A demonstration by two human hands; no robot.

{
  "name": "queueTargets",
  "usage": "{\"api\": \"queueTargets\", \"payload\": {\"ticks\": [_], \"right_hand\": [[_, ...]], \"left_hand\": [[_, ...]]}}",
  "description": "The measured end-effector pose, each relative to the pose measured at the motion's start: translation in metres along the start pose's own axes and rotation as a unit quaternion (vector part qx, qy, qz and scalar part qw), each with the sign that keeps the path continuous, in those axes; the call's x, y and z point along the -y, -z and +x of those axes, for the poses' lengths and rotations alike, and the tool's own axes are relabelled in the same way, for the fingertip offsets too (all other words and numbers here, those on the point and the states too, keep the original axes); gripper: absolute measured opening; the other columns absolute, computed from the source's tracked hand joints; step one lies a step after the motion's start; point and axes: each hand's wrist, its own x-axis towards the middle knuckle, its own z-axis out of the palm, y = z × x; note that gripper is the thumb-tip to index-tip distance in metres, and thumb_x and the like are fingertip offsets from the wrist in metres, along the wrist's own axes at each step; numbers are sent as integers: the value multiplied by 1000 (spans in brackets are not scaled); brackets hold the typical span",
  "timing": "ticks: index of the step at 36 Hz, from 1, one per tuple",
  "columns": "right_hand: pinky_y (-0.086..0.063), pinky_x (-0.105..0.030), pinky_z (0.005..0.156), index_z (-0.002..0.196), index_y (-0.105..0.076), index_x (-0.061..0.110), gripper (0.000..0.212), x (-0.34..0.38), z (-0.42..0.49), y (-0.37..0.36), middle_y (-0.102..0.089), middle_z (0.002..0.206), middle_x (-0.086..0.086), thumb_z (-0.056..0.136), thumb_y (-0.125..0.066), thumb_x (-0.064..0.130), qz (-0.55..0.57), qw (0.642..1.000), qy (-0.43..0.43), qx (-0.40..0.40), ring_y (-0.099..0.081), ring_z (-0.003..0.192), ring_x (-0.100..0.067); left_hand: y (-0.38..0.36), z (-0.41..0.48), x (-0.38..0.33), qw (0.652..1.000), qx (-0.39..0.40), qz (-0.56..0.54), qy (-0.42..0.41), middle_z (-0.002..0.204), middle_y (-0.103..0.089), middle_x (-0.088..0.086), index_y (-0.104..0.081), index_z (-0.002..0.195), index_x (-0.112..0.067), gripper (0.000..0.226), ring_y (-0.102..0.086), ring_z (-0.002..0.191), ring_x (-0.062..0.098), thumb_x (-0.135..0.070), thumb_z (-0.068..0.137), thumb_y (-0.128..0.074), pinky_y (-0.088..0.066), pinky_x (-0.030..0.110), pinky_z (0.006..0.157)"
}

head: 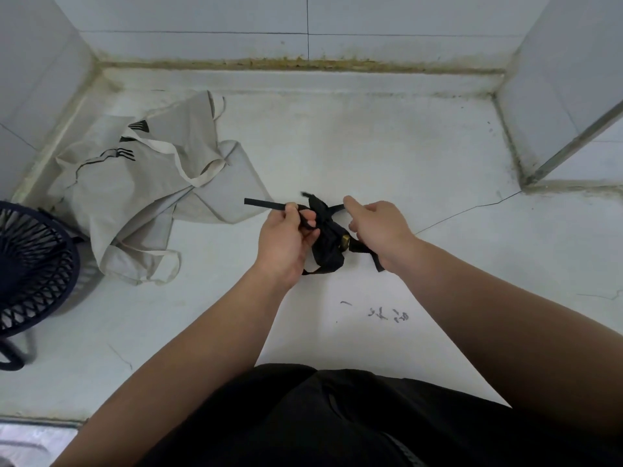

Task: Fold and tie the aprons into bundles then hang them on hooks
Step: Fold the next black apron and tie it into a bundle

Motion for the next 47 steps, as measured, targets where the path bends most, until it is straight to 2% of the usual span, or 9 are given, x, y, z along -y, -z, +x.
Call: {"api": "queueTargets", "payload": {"ticks": [10, 15, 22, 24, 29, 36, 42, 45, 47], "right_hand": [[-34, -18, 43, 57, -50, 14, 33, 18, 2, -5, -43, 44, 3, 83, -66, 26, -69, 991, -19, 113, -42, 35, -11], [-32, -25, 49, 74, -56, 9, 10, 23, 3, -10, -43, 64, -8, 85, -56, 9, -20, 994, 5, 105, -37, 51, -19], [-33, -24, 47, 60, -47, 14, 32, 16, 8, -10, -39, 55, -1, 92, -50, 10, 18, 992, 31, 121, -32, 41, -13], [-35, -26, 51, 64, -50, 13, 28, 15, 7, -10, -42, 58, -3, 92, -49, 11, 19, 992, 45, 120, -34, 46, -14], [-49, -38, 72, 70, -56, 19, 22, 10, 3, -11, -62, 77, -7, 92, -53, 19, -43, 986, 126, 95, -52, 68, -19], [-42, -25, 65, 99, -64, 15, 16, 3, -3, -10, -53, 66, 13, 97, -49, 21, -167, 944, 277, 67, -51, 66, -14], [-43, -32, 83, 108, -66, 6, 22, 1, -2, -7, -55, 120, -10, 97, -49, 15, -254, 887, 381, 53, -56, 103, -26], [-42, -35, 93, 106, -62, 5, 22, 0, -1, -3, -39, 146, -6, 98, -46, 17, -264, 884, 380, 73, -49, 123, -22], [-42, -36, 93, 103, -58, 7, 18, -2, 1, -2, -48, 139, -5, 99, -43, 16, -267, 881, 379, 99, -48, 124, -22]], "left_hand": [[3, -3, -3, 993, 43, 106, -44, 64, -57, -6, -53, 81, -15, 26, -54, 65, 10, -19, 103, -40, -45, 31, 80], [6, -6, -2, 990, 9, 118, -71, 84, -62, -4, -58, 93, -19, 26, -58, 78, 11, -25, 104, -36, -49, 30, 83], [13, -14, 14, 945, 15, 276, -175, 102, -68, -4, -64, 83, -50, 25, -64, 99, 15, -38, 92, -44, -51, 46, 92], [14, -13, 14, 948, 5, 262, -179, 98, -70, -6, -67, 84, -45, 23, -65, 96, 12, -31, 93, -51, -52, 40, 93], [10, -10, 3, 968, -18, 191, -160, 71, -67, -14, -70, 83, -27, 19, -57, 66, -1, -17, 95, -59, -46, 15, 63], [9, 1, -7, 918, 43, 352, -175, 76, -58, 0, -68, 87, -13, 24, -50, 72, 13, -14, 99, -47, -42, 28, 71], [4, 4, -18, 819, 100, 527, -202, 90, -63, 6, -65, 107, -12, 29, -54, 79, 21, -8, 99, -37, -41, 28, 65], [8, 4, -21, 803, 128, 544, -205, 93, -65, 6, -61, 106, -11, 22, -58, 85, 22, -11, 99, -41, -46, 31, 76], [11, 5, -23, 811, 139, 532, -199, 89, -60, -6, -53, 105, -19, 10, -56, 82, 12, -16, 99, -46, -45, 24, 73]]}}
